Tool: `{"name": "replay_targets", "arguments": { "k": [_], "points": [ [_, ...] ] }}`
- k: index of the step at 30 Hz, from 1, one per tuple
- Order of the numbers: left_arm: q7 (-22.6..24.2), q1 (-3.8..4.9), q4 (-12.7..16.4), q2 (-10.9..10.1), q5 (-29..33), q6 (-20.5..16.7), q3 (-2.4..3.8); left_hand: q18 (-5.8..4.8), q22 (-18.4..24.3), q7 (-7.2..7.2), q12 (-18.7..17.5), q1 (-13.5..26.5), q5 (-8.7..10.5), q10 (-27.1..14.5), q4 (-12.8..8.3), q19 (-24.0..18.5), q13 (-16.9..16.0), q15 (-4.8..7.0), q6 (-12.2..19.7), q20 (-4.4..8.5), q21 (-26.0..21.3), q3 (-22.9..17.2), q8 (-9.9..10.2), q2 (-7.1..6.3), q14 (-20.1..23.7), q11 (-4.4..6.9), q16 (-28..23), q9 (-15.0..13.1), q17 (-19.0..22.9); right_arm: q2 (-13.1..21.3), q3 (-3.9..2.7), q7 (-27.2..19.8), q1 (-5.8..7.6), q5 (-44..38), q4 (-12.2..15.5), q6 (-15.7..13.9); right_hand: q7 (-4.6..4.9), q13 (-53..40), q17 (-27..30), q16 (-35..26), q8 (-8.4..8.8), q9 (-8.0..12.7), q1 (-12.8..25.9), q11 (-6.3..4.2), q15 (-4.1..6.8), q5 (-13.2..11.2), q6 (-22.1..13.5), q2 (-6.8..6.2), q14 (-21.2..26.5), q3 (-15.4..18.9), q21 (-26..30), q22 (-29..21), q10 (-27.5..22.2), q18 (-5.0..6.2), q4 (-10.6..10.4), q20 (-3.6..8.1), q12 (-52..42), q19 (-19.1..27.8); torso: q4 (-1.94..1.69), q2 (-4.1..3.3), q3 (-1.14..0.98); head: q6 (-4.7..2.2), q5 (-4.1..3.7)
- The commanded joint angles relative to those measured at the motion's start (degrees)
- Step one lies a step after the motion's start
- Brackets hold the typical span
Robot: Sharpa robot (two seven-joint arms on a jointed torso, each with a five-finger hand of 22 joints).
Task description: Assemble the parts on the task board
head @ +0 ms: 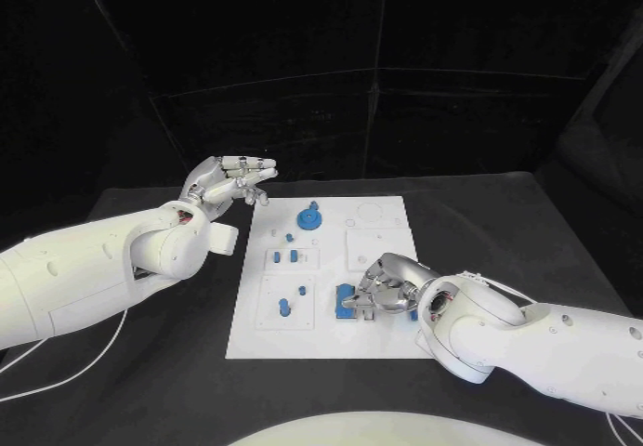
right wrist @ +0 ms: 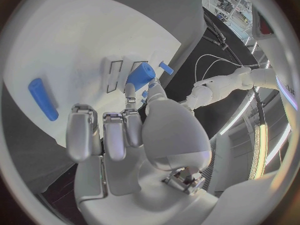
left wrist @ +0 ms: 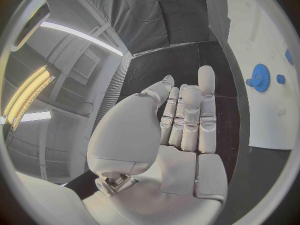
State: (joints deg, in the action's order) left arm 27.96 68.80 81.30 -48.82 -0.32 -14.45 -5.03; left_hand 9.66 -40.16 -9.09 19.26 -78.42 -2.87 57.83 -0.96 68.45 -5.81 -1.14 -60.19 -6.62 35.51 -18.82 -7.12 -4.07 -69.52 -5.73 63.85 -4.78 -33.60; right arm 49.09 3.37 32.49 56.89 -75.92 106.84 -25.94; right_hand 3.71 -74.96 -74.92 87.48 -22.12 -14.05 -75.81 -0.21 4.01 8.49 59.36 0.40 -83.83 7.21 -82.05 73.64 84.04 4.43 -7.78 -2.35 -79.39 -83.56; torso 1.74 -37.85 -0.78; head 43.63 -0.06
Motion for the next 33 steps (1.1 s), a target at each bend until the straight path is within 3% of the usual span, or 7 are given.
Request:
{"name": "replay_targets", "arguments": {
  "k": [1, 11, 18, 25, 33],
  "points": [
    [0.19, 0.08, 0.14, -0.06, 0.12, 0.61, 0.05, 0.81, 0.10, 0.06, 0.35, -0.15, -0.10, -0.22, 0.04, -0.20, -0.02, 0.12, 0.12, -0.11, -0.18, 0.32, -0.26, 0.22, 0.22, 0.05, 0.30, 0.01, -0.08, 0.41, 0.26, 1.31, -0.18, -0.90, -0.31, 1.51, -0.02, -4.76, -9.49, 0.02, -0.41, -0.11, -1.03, -0.52, 0.44, -0.06, 0.22, 0.04, -5.06, -0.10, -0.25, 0.02, 0.82, -1.14, 0.61, 0.43, -0.20, 0.14, 0.03, 0.00, -0.01, 0.06, -0.09],
    [0.25, 0.08, 0.22, -0.24, 0.12, 0.54, 0.05, 0.81, 0.10, 0.06, 0.35, -0.15, -0.10, -0.22, 0.04, -0.20, -0.02, 0.12, 0.12, -0.11, -0.18, 0.32, -0.26, 0.22, 0.22, 0.05, 0.30, 0.01, -0.08, 0.93, 0.26, 0.88, -0.18, -1.70, 0.09, 0.70, -0.06, -4.82, -9.52, 0.03, -0.49, -0.20, -1.68, -0.57, 0.48, 0.29, 0.20, 0.21, -5.07, -0.25, -0.24, 0.04, 0.84, -1.14, 1.23, 0.49, -0.16, 0.14, -0.05, 0.02, 0.01, 0.04, -0.13],
    [0.27, 0.08, 0.28, -0.37, 0.12, 0.51, 0.05, 0.81, 0.10, 0.06, 0.35, -0.15, -0.10, -0.22, 0.04, -0.20, -0.02, 0.12, 0.12, -0.11, -0.18, 0.32, -0.26, 0.22, 0.22, 0.05, 0.30, 0.01, -0.08, 2.09, 0.26, -0.88, -0.18, -1.25, 0.85, -1.24, 0.55, -4.85, -9.46, -0.02, 0.28, 0.03, 0.83, -0.10, 0.18, 0.94, -1.11, -0.09, -5.06, 1.08, -0.22, 0.04, 0.83, -1.16, 0.04, 0.34, -0.02, 0.14, 0.01, 0.04, 0.02, -0.03, -0.16],
    [0.27, 0.08, 0.36, -0.62, 0.12, 0.46, 0.04, 0.81, 0.10, 0.06, 0.36, -0.15, -0.10, -0.23, 0.03, -0.20, -0.02, 0.13, 0.13, -0.11, -0.18, 0.33, -0.26, 0.22, 0.23, 0.05, 0.30, 0.01, -0.07, 7.31, 0.24, -3.80, -0.15, -0.64, 3.41, -2.72, 1.48, -4.91, -9.40, -0.07, 2.31, 0.76, 1.23, 0.70, -0.49, 4.05, -3.19, 0.55, -5.05, 1.81, -0.20, 0.07, 0.73, -1.17, -0.36, -0.26, 0.18, 0.15, 0.03, 0.16, 0.10, -0.09, -0.71],
    [0.32, 0.08, 0.52, -0.71, 0.13, 0.56, 0.03, 0.82, 0.12, 0.01, 0.61, -0.19, -0.09, -0.42, -0.03, -0.11, -0.02, 0.14, 0.24, -0.10, -0.20, 0.49, -0.32, 0.14, 0.26, 0.04, 0.36, 0.04, 0.14, 13.54, 0.23, -4.48, -0.10, -3.38, 5.44, -1.60, 1.93, -4.81, -9.21, -0.17, 3.72, 1.26, 0.62, 1.09, -0.83, 4.63, -3.81, 0.79, -5.00, 2.10, -0.19, 0.08, 0.62, -1.16, -0.03, -0.61, 0.44, 0.18, 0.33, 0.32, 0.15, -0.25, -1.67]
  ]
}}
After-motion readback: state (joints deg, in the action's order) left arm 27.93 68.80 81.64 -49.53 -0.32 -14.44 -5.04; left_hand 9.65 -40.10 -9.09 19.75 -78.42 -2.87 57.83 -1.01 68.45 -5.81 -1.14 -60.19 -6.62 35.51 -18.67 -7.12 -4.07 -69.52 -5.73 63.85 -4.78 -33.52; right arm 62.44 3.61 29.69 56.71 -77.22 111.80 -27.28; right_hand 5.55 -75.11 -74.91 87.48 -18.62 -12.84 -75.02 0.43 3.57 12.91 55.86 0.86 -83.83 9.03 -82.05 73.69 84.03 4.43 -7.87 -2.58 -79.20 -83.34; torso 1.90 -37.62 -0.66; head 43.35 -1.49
